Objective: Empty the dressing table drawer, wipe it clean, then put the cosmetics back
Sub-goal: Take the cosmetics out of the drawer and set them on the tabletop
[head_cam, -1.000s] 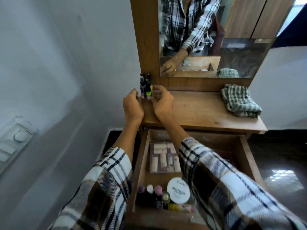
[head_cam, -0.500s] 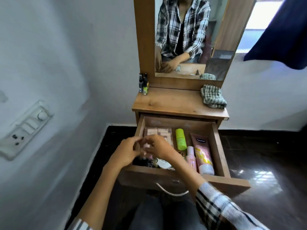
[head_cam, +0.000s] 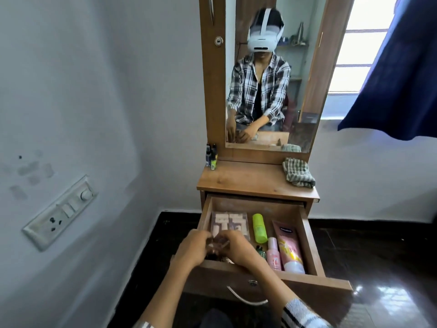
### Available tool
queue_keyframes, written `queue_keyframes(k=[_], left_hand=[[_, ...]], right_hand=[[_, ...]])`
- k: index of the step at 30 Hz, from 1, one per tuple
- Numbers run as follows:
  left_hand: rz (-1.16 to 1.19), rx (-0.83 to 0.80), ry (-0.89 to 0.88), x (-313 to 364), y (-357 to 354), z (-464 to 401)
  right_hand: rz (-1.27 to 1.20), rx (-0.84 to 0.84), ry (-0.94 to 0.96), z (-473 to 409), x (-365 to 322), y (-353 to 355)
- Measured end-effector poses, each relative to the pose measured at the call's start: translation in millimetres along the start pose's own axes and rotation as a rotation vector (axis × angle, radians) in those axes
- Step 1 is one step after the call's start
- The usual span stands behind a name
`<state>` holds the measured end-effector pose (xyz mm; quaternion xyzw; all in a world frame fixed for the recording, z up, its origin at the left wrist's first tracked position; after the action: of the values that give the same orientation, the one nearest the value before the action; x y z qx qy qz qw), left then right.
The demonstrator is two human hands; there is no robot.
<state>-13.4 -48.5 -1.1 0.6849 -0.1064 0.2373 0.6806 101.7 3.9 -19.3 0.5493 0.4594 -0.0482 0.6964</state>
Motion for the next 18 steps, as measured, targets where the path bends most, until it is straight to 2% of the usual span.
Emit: queue_keyframes(k=[6,11,18], left_hand=[[-0.106,0.083,-0.021,-1,-2,-5],[-0.163,0.159,-0.069,-1,-5,-9],[0.076,0.292,-0.107,12,21,-21]], right_hand=[[-0.006,0.065,0.014,1,1,2],[-0.136,0.146,0.006,2,4,4],[-0.480,0.309,-0.011,-17,-11,23]])
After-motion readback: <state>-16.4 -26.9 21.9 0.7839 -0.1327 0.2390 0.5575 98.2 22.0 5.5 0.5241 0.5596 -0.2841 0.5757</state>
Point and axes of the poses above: each hand's wrist, its own z-axis away from the middle knuckle, its own y-axis out of the back of the hand, x = y × z, the point moved 4 cm from there along -z, towards the middle knuckle, and after that the axes turned 3 degrees about x, right-handed, at the moved point
